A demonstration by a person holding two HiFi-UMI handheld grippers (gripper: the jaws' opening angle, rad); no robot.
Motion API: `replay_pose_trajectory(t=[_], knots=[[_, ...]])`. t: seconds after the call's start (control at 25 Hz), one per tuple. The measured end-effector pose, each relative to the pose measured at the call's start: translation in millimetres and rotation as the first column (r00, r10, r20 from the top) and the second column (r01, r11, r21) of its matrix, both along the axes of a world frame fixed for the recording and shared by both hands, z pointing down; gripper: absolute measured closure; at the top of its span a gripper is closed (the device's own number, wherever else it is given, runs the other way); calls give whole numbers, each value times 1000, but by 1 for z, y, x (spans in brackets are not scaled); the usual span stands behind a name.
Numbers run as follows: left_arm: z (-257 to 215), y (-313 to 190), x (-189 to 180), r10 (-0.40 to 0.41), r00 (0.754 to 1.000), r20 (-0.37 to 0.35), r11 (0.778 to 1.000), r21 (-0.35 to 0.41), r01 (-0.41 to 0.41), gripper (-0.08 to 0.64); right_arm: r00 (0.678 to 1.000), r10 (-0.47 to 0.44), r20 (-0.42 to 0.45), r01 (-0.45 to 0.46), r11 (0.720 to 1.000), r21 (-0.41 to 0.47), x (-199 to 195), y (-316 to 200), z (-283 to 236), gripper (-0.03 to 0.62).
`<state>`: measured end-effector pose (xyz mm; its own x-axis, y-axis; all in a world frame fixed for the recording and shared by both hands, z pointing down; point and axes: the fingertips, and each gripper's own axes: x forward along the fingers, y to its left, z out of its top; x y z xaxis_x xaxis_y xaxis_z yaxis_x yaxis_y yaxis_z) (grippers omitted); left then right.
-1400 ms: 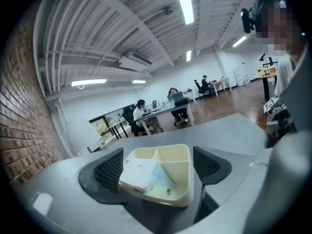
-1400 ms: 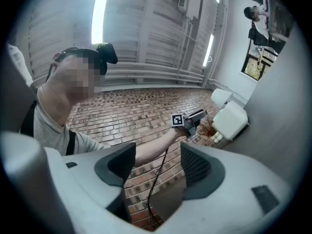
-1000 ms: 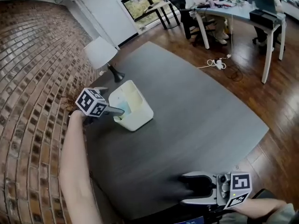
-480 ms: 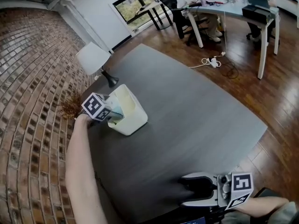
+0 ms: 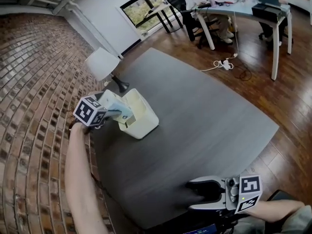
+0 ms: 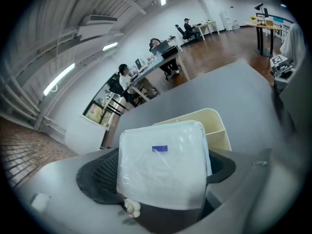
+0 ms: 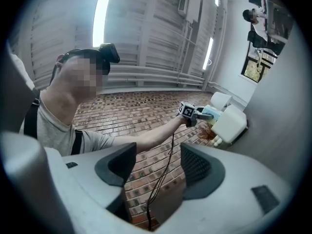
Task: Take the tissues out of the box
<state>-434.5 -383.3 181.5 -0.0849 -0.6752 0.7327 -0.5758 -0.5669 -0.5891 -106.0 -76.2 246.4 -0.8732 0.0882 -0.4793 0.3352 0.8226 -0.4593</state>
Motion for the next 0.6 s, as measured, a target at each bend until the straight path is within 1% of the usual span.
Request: replay_pose_trajectory(t=[0.08, 0.12, 0.2, 0.28, 0.36, 0.4, 0.44, 0.48, 0.52, 0.6], knots=[[-25, 10, 2, -13, 1000, -14, 996, 90, 15, 63, 1000, 4, -2, -4, 1000, -4, 0, -1, 0, 307], [-37, 16, 5, -20, 1000, -22, 990, 138, 23, 63, 1000, 9, -6, -9, 1000, -2, 1, -2, 3, 307], [-60, 28, 13, -25, 998, -49, 972, 232, 36, 64, 1000, 14, -9, -14, 1000, 4, 3, -3, 5, 307], [-79, 47, 25, -5, 993, -114, 949, 314, 40, 64, 1000, 18, -13, -18, 1000, 12, 2, -3, 5, 307], [-95, 72, 42, 46, 974, -220, 921, 387, 44, 64, 999, 26, -22, -25, 999, 26, 0, -2, 7, 307], [-100, 86, 52, 80, 957, -279, 906, 421, 48, 64, 999, 29, -27, -28, 999, 34, -1, -2, 7, 307], [-105, 102, 62, 115, 934, -339, 890, 453, 55, 64, 999, 32, -30, -30, 999, 41, -2, -1, 6, 307], [-108, 118, 72, 151, 906, -396, 876, 479, 63, 64, 999, 34, -31, -32, 998, 48, -3, 0, 6, 307], [-108, 136, 82, 187, 873, -451, 863, 500, 73, 66, 999, 35, -32, -33, 998, 52, -3, 1, 5, 307], [-100, 170, 102, 252, 799, -546, 845, 527, 95, 66, 999, 33, -38, -31, 998, 60, -3, 4, 6, 307]])
